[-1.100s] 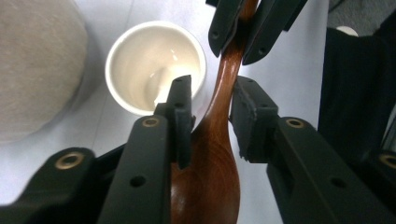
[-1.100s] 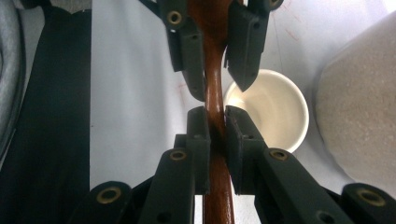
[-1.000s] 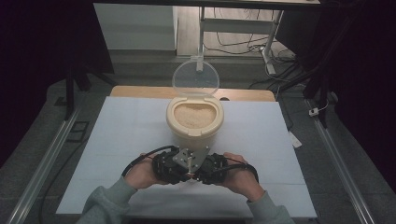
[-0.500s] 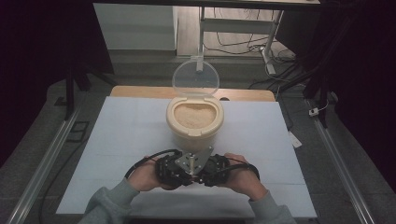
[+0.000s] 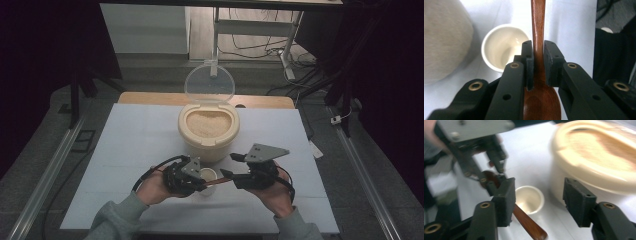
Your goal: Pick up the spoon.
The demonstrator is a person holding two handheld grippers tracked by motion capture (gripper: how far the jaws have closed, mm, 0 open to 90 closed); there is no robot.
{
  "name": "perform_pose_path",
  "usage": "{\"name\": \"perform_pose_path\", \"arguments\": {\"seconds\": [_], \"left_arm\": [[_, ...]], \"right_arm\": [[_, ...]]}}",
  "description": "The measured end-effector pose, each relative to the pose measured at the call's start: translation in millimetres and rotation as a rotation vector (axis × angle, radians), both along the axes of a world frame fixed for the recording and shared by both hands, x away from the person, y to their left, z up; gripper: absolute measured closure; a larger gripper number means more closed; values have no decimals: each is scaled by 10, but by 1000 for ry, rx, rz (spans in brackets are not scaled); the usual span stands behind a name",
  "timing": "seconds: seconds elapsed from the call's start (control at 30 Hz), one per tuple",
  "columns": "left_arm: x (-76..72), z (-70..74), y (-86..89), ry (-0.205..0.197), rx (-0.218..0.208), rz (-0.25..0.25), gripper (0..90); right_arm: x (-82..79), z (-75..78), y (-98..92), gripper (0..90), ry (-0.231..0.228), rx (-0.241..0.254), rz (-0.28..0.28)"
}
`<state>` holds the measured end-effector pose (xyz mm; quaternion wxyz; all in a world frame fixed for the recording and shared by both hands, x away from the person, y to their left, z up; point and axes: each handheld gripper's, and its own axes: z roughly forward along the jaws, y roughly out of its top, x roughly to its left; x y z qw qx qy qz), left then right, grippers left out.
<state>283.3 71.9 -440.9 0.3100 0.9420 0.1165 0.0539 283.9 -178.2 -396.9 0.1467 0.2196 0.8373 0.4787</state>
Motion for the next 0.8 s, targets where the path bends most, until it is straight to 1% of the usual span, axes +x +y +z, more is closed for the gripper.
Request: {"name": "perform_pose_path", "arguments": {"seconds": [0.03,0.07,0.1,0.13,0.17,0.2,0.23,0.3,0.33,0.37,0.47,0.5,0.7,0.8], "left_arm": [[-2,9,8,-5,-10,7,783],[-2,23,19,-12,-16,16,783],[0,35,30,-16,-24,24,783],[2,47,40,-20,-32,32,783],[5,59,50,-25,-37,39,783],[6,71,60,-27,-44,46,783],[6,82,67,-33,-51,52,784],[4,103,78,-41,-63,61,784],[1,112,80,-45,-70,66,784],[2,121,83,-49,-73,68,784],[1,139,86,-61,-82,81,784],[1,143,88,-66,-85,84,785],[1,162,104,-82,-103,108,785],[-1,165,100,-90,-107,114,785]], "right_arm": [[0,0,0,392,0,0,0],[-21,-29,-80,379,17,79,-51],[-21,-29,-80,379,17,79,-51],[-38,-60,-135,367,41,133,-78],[-48,-79,-153,362,44,145,-92],[-48,-79,-153,362,44,145,-92],[-75,-126,-174,352,40,149,-115],[-85,-155,-183,343,42,153,-126],[-100,-225,-193,333,52,176,-145],[-100,-225,-193,333,52,176,-145],[-97,-321,-179,307,69,193,-171],[-87,-353,-164,302,89,216,-172],[-115,-374,-104,298,87,238,-190],[-118,-388,-68,299,94,244,-186]]}}
